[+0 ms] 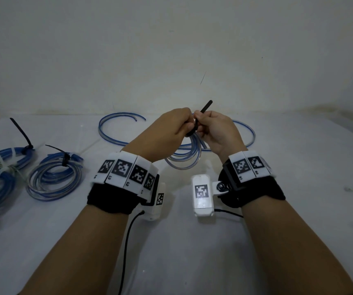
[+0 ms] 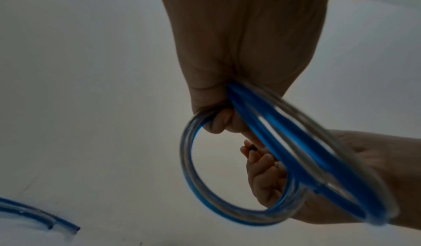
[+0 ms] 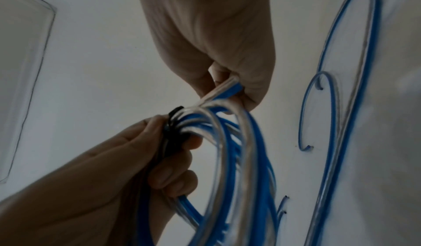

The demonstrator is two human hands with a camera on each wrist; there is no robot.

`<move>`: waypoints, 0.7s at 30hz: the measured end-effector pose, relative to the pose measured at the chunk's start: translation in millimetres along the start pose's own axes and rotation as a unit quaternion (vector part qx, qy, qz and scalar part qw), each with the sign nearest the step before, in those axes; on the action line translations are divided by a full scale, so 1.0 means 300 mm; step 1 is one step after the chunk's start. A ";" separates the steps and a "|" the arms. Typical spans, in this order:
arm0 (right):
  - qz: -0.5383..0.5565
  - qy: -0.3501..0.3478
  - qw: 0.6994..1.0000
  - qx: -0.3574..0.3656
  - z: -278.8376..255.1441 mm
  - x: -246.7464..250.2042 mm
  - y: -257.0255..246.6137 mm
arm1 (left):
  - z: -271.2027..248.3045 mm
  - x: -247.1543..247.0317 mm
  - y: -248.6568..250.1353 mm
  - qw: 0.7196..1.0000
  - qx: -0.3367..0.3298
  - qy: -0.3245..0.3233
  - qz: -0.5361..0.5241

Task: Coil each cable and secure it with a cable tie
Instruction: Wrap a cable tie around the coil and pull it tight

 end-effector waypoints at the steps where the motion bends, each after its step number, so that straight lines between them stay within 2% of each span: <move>1: -0.001 0.001 1.000 -0.001 0.001 0.005 0.000 | -0.001 -0.004 0.005 1.000 -0.003 -0.003 0.000; 21: -0.007 0.007 1.000 -0.011 0.005 0.020 -0.009 | -0.001 0.004 0.041 0.999 -0.034 -0.009 0.011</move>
Point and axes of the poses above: each hand's wrist, its own z-axis towards the middle knuckle, its own x-axis out of the back of the hand, y = z × x, the point moved 7 cm from there along z, towards the middle knuckle, and after that the axes turned 15 degrees about z, right-handed, at the moved point
